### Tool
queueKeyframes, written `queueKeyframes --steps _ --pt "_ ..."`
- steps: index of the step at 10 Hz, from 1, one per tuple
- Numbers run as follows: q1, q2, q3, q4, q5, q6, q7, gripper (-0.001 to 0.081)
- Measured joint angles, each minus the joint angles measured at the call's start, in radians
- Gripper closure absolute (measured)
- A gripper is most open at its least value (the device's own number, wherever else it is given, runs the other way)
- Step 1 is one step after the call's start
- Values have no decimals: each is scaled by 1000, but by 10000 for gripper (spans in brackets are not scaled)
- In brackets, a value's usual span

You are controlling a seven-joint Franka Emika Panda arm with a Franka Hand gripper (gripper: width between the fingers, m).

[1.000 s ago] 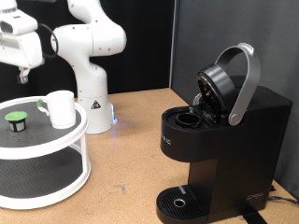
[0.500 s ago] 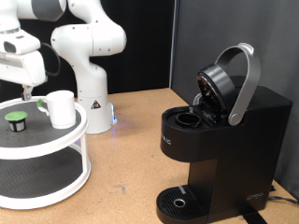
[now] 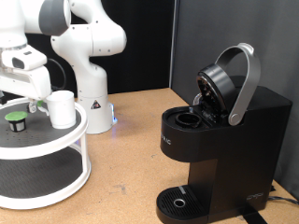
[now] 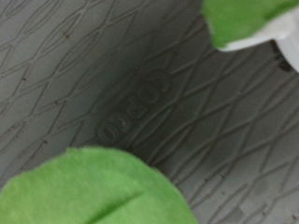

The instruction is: Make a cup of coffee with the keurig machine

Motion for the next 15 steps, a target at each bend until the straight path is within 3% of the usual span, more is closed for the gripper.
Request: queueKeyframes --steps 5,13,14,15 --pt "-39 4 -10 -52 -32 102 13 3" --pt "-42 44 -10 -51 -32 146 36 3" --pt "-41 48 -10 -51 -30 146 36 119" --pt "-41 51 -11 -51 -28 146 36 119"
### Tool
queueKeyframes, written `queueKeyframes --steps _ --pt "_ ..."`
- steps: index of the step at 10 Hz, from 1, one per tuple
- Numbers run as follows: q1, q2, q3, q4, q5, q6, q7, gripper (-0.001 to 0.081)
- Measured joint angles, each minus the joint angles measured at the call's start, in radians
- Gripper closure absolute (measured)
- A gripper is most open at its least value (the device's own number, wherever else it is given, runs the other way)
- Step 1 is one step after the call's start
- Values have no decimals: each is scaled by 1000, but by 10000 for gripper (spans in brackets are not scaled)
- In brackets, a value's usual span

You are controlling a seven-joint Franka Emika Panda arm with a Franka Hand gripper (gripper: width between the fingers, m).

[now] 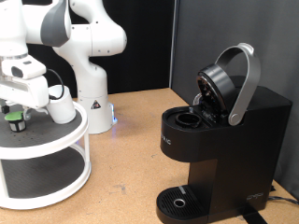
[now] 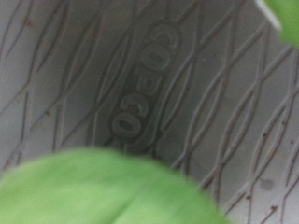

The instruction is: Make a cup of coffee with the keurig machine

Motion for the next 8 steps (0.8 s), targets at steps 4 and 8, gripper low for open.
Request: queueKeyframes --steps 4,8 --pt "2 15 0 7 9 1 5 589" --pt "2 19 0 15 20 -2 6 674"
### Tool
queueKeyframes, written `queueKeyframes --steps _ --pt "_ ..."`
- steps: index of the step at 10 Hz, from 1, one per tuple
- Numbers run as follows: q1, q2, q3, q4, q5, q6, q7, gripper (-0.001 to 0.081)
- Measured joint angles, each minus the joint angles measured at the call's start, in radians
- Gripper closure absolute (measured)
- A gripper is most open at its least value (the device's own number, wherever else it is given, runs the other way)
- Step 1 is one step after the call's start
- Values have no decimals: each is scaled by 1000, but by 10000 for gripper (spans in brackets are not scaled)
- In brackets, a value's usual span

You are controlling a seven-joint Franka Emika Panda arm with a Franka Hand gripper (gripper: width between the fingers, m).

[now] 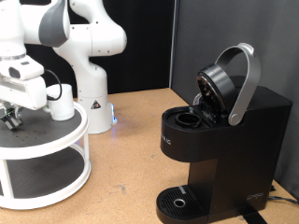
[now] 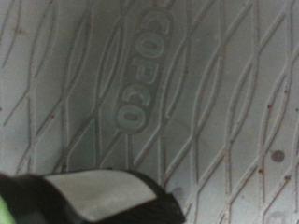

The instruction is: Make a cup of coffee with the keurig machine

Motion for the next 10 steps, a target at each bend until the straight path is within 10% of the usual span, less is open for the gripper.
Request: queueKeyframes --steps 7,10 --pt "0 4 0 1 2 -3 0 753" --pt "0 4 0 1 6 -5 0 397"
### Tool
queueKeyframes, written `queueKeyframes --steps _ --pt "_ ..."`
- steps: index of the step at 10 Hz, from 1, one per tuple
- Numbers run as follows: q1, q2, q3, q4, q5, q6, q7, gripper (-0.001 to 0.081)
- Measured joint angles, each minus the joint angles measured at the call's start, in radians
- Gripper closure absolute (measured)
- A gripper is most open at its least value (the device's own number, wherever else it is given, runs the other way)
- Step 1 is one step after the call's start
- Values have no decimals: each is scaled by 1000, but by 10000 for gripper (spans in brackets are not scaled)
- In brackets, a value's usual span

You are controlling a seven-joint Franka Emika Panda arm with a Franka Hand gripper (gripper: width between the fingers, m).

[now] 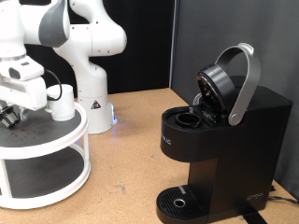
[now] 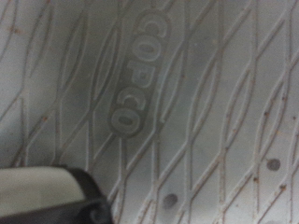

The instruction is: Make a cup of coffee with the keurig machine

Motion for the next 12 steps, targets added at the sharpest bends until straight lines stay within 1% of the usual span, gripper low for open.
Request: queueKeyframes --steps 1,2,3,4,5,7,8,12 --pt "0 0 0 0 2 -1 0 397" --pt "0 0 0 0 4 -1 0 212" --pt "0 0 0 1 6 -3 0 83" --pt "0 0 0 2 7 -5 0 83" --pt "0 1 0 4 10 -6 1 15" --pt "9 11 3 18 38 -7 26 3" --pt "20 27 4 34 60 -9 42 3" --pt "76 110 7 116 148 -23 59 3"
